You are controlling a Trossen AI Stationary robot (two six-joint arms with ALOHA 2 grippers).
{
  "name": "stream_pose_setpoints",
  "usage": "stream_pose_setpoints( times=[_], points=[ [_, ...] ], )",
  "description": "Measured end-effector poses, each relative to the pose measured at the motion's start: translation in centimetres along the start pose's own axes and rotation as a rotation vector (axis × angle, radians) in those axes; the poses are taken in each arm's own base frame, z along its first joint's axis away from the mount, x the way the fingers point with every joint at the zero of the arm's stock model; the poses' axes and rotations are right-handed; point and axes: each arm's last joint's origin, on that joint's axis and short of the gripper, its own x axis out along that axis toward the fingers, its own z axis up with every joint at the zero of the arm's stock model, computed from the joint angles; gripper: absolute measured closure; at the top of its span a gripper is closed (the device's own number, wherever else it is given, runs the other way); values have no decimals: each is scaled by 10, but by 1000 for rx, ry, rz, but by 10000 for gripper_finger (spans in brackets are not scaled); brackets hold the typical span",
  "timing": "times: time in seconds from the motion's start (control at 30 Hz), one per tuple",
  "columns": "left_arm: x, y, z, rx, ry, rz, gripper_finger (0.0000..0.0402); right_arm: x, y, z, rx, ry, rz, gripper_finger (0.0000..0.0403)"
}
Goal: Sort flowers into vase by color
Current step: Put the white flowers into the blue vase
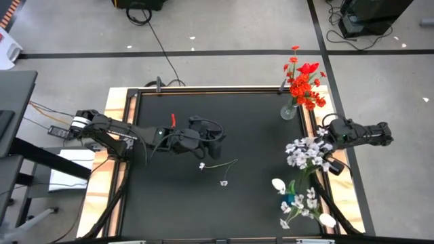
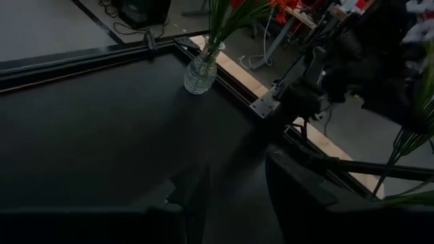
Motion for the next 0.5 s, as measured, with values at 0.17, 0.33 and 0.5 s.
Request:
stream_pose_setpoints(
  times=[0.17,0.33,0.5],
  points=[
    [1,1,1,4,-2,3,251,-2,2,2,-20,20,5,376],
    [4,4,3,-2,18,-14,251,-2,1,-2,-6,55,0,377],
    [6,7,6,-7,34,-28,251,4,-5,-4,27,100,-32,376]
  ],
)
